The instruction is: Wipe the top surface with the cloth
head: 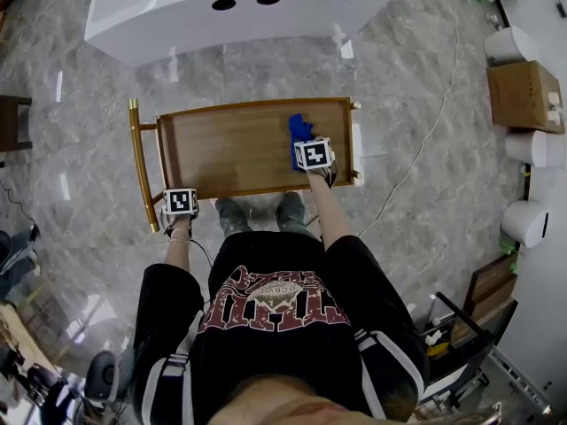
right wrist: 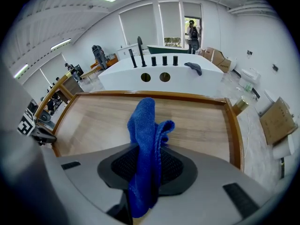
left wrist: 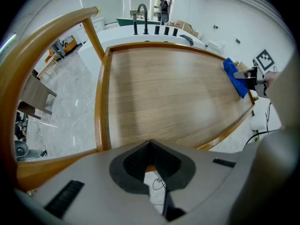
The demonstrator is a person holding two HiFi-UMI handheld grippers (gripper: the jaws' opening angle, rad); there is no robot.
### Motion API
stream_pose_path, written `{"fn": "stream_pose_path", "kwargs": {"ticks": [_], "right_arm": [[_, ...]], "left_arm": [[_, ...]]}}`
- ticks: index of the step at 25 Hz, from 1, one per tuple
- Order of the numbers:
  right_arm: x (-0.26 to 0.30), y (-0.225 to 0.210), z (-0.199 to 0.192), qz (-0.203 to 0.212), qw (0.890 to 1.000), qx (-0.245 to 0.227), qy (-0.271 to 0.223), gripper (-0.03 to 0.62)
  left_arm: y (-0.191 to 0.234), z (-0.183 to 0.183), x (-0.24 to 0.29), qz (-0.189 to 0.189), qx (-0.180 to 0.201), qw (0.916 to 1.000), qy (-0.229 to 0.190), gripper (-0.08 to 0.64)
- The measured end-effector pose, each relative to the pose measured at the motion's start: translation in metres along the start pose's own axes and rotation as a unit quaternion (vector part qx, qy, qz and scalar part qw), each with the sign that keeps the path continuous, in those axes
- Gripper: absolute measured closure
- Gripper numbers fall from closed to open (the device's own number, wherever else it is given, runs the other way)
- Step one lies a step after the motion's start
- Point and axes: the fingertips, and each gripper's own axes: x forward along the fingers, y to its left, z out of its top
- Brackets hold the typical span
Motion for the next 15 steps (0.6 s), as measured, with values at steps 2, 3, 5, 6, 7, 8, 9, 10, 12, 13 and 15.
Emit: {"fn": "stream_pose_path", "kwargs": {"ticks": [2,3,5,6,7,8,9,10,12,13,15], "right_arm": [[-0.002,-0.009,-0.002,-0.003,1.000,0.002,-0.001,0.486],[-0.004,-0.013,-0.003,-0.006,1.000,0.002,-0.001,0.486],[-0.008,-0.021,-0.005,-0.013,1.000,0.002,-0.003,0.486],[-0.010,-0.025,-0.007,-0.015,1.000,0.004,-0.003,0.486],[-0.011,-0.030,-0.009,-0.017,1.000,0.006,-0.004,0.486],[-0.012,-0.034,-0.010,-0.018,1.000,0.007,-0.004,0.486],[-0.013,-0.037,-0.012,-0.020,1.000,0.008,-0.004,0.486],[-0.014,-0.041,-0.013,-0.022,1.000,0.009,-0.004,0.486],[-0.017,-0.047,-0.015,-0.026,1.000,0.009,-0.004,0.486],[-0.018,-0.050,-0.016,-0.028,1.000,0.010,-0.004,0.486],[-0.021,-0.057,-0.018,-0.031,0.999,0.012,-0.005,0.486]], "left_arm": [[0.000,0.001,-0.001,0.000,-0.004,1.0000,-0.001,0.511],[-0.001,0.001,-0.001,0.001,-0.006,1.0000,-0.002,0.511],[-0.001,0.000,-0.001,0.003,-0.007,1.0000,-0.003,0.511],[-0.001,-0.001,-0.001,0.004,-0.008,1.0000,-0.003,0.511],[-0.002,-0.001,-0.001,0.005,-0.008,0.9999,-0.004,0.511],[-0.002,-0.001,-0.001,0.006,-0.009,0.9999,-0.005,0.511],[-0.002,-0.001,-0.001,0.007,-0.009,0.9999,-0.005,0.511],[-0.002,-0.001,0.000,0.007,-0.010,0.9999,-0.005,0.511],[-0.003,-0.001,0.000,0.006,-0.012,0.9999,-0.005,0.511],[-0.003,-0.002,0.000,0.006,-0.015,0.9999,-0.006,0.511],[-0.006,-0.003,-0.001,0.007,-0.019,0.9998,-0.005,0.511]]}}
